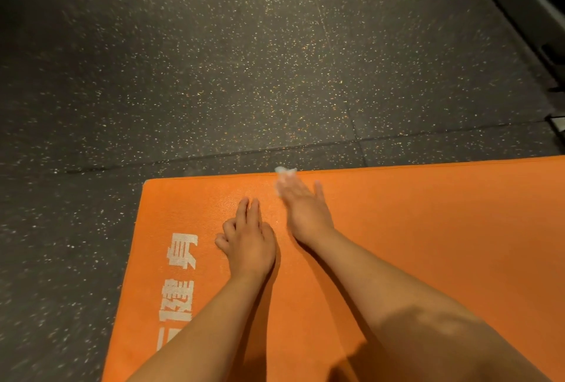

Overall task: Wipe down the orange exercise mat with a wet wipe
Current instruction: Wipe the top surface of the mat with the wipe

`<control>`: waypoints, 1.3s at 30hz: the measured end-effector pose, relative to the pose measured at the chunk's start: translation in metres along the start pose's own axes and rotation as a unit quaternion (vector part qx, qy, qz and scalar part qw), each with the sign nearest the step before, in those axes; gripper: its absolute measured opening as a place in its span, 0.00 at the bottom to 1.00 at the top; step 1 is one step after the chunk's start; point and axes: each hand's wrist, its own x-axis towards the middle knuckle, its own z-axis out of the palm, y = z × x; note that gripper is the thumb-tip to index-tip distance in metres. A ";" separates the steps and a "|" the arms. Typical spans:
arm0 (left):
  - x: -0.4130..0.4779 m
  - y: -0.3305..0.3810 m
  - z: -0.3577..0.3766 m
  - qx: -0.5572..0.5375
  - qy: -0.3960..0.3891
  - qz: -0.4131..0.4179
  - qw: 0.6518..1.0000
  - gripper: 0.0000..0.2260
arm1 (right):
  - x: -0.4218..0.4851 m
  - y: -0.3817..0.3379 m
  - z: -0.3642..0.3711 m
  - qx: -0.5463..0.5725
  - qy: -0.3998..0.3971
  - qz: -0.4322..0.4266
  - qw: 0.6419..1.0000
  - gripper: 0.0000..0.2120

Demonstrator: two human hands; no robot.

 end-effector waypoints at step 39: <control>-0.278 -0.047 0.007 0.106 -0.132 0.157 0.973 0.23 | -0.324 -0.009 0.016 -0.041 -0.147 0.060 0.986 0.26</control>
